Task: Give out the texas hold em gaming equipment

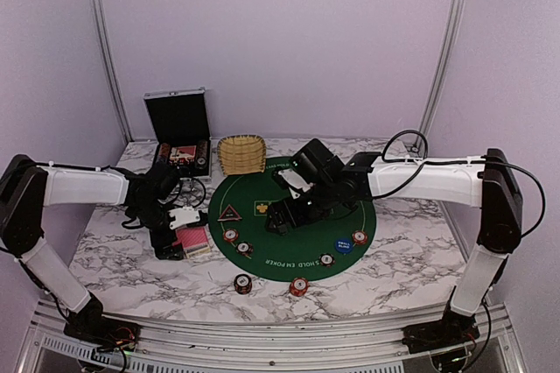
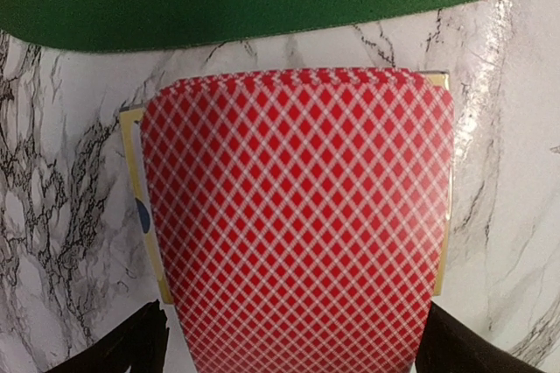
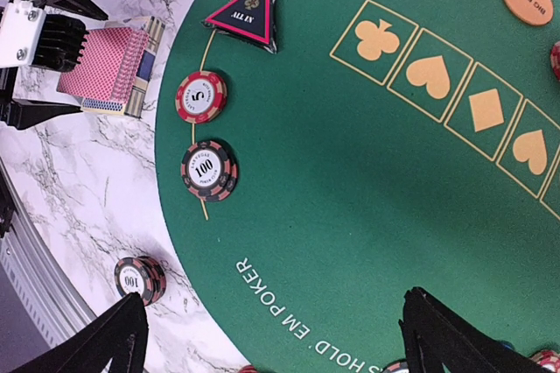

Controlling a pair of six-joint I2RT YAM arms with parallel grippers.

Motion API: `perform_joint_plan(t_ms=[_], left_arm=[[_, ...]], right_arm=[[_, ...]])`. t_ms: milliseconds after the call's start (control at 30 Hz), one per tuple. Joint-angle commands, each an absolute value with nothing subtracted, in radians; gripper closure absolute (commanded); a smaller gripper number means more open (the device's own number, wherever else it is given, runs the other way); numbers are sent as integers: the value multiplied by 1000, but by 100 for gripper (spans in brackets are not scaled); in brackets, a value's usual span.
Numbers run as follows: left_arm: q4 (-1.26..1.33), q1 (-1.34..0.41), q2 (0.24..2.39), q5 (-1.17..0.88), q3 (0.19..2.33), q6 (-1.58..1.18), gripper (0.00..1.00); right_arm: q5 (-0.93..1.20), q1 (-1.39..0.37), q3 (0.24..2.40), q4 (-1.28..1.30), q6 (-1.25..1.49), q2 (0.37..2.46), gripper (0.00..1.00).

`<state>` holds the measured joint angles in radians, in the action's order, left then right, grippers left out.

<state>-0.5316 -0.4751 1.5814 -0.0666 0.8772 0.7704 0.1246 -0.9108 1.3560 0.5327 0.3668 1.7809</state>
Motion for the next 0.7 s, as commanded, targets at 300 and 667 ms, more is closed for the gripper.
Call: perform_joint_plan(t_ms=[300, 667], left_arm=[[-500, -479, 1612, -102, 866, 786, 1], [-472, -471, 1650, -86, 852, 805, 1]], right_arm=[[124, -919, 1368, 527, 373, 1749, 1], [118, -919, 1371, 537, 368, 1746, 1]])
